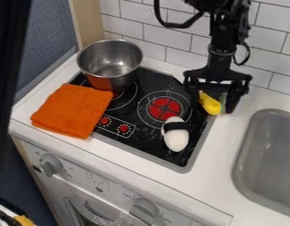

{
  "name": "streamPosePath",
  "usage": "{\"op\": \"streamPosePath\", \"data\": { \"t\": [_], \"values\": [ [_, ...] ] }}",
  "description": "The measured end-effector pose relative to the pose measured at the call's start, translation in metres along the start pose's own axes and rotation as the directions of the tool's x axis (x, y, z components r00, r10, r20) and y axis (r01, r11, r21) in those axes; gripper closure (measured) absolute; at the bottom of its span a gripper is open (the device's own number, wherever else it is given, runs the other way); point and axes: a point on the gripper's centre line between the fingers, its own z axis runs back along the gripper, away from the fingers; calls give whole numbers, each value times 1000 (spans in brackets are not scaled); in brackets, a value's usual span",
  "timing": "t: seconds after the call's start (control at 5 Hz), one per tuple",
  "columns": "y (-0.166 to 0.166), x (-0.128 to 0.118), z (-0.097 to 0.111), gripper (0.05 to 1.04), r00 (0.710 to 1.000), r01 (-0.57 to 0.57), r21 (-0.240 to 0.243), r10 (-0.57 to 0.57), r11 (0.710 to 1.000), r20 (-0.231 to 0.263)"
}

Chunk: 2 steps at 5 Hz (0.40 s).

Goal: Put the yellow knife on the orange cloth

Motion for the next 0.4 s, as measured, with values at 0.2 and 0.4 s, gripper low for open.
{"op": "streamPosePath", "data": {
  "t": [0.2, 0.4],
  "values": [
    [-1, 2, -2, 133, 1000, 2, -2, -2, 1000, 1],
    [-1, 4, -2, 403, 999, 31, -5, -31, 999, 13]
  ]
}}
